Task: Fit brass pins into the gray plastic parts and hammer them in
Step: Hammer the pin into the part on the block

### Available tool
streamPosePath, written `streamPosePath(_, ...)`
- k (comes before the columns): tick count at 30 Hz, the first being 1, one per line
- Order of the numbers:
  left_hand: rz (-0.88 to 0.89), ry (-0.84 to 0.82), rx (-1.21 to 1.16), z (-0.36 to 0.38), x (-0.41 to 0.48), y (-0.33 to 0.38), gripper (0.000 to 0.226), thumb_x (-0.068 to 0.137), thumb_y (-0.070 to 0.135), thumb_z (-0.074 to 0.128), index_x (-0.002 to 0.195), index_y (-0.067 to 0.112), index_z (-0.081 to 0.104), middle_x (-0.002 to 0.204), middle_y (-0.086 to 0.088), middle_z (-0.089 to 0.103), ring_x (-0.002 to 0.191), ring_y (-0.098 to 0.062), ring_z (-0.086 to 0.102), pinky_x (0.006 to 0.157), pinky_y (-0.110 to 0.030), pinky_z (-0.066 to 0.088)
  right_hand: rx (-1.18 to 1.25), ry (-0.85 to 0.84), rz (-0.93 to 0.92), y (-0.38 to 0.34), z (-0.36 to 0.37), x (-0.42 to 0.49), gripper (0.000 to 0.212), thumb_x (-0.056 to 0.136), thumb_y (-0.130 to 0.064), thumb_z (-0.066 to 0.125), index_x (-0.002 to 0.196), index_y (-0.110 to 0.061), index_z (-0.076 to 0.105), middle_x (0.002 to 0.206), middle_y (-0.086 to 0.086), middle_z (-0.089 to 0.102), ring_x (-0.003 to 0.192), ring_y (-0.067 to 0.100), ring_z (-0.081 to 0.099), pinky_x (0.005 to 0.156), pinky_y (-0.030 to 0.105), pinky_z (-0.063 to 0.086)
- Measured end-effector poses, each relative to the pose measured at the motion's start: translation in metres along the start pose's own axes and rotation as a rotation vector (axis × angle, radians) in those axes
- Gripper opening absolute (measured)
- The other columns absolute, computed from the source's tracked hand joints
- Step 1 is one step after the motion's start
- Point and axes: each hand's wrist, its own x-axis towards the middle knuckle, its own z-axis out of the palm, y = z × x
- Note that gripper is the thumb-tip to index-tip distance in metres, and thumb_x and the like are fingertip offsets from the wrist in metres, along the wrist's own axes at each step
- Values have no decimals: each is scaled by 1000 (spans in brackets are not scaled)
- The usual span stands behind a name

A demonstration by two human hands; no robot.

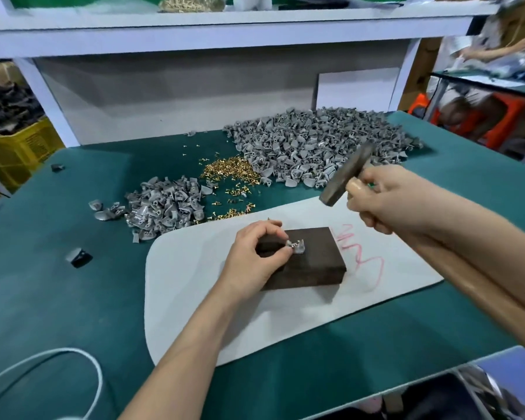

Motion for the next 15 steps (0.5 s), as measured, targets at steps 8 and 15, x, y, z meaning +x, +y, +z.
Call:
streamPosePath(8,40,22,135,-1,1,4,16,79,6,70,78,21,65,109,2,63,117,-12,49,100,-31,38,-208,-138,-13,-6,33,-13,20,89,-6,47,76,-14,35,61,7,40,39,18,37,37,23,30)
streamPosePath(15,91,43,246,0,-1,7,12,77,7,71,80,18,65,105,4,64,108,-12,50,90,-19,35,-310,-145,-30,0,44,-12,23,89,-8,45,73,-15,30,63,6,44,24,5,37,32,21,32)
